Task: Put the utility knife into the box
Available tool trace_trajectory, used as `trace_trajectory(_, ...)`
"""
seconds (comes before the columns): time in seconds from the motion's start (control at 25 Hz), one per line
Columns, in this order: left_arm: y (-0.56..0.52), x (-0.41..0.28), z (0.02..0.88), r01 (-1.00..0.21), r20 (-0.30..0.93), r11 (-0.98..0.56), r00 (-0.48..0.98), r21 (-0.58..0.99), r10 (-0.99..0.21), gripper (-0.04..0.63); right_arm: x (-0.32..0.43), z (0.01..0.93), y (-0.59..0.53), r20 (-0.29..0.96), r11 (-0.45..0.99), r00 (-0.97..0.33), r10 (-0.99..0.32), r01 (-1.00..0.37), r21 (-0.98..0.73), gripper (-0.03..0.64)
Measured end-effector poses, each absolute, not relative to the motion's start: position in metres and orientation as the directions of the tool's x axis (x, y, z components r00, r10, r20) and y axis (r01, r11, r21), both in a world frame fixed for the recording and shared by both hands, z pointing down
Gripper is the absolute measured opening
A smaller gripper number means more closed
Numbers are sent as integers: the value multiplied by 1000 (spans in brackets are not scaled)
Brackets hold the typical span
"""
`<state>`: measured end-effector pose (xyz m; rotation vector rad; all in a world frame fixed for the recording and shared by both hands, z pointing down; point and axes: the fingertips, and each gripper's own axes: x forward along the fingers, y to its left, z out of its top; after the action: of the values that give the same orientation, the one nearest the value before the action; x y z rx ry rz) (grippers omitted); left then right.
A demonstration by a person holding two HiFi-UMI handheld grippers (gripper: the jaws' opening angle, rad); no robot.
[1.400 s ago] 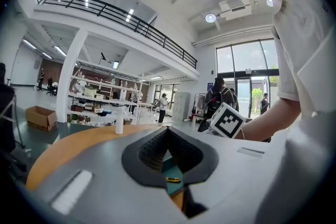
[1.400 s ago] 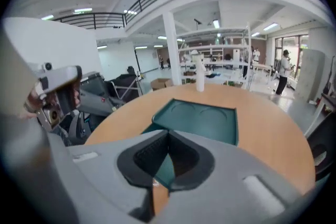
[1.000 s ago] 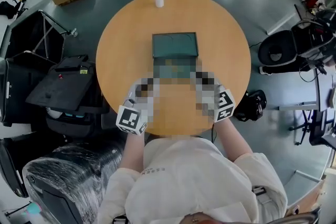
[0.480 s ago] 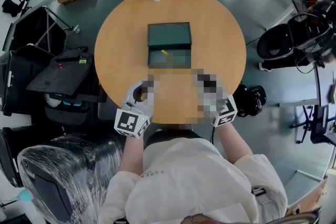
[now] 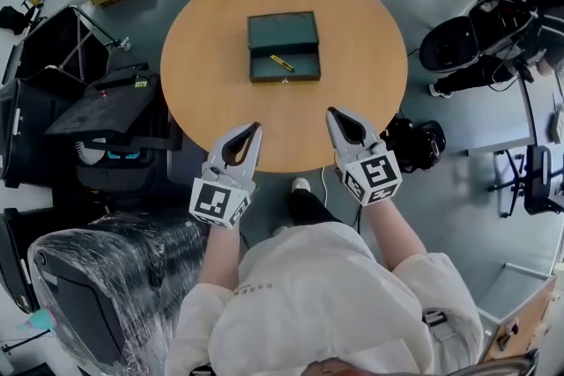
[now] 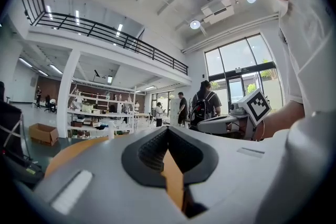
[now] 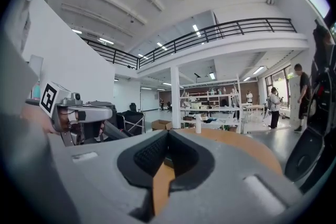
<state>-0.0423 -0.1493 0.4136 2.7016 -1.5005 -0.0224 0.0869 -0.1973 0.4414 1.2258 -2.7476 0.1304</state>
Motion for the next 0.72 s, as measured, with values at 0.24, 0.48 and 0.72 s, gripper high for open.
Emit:
trace_trajectory(0.24, -75, -48, 409, -828, -8, -559, 559, 50, -829, 15, 79, 439, -116, 158, 648, -642, -751, -762, -15, -8)
trace_trajectory(0.48, -15, -50, 417, -810, -5, -582, 584, 73, -812, 15, 78, 443, -52, 176, 621, -613, -770, -784, -14, -8)
trace_trajectory(0.72, 16, -46, 414, -802, -12, -593, 594, 72, -804, 15, 80, 442, -18, 187, 611, -603, -776, -792, -17, -8)
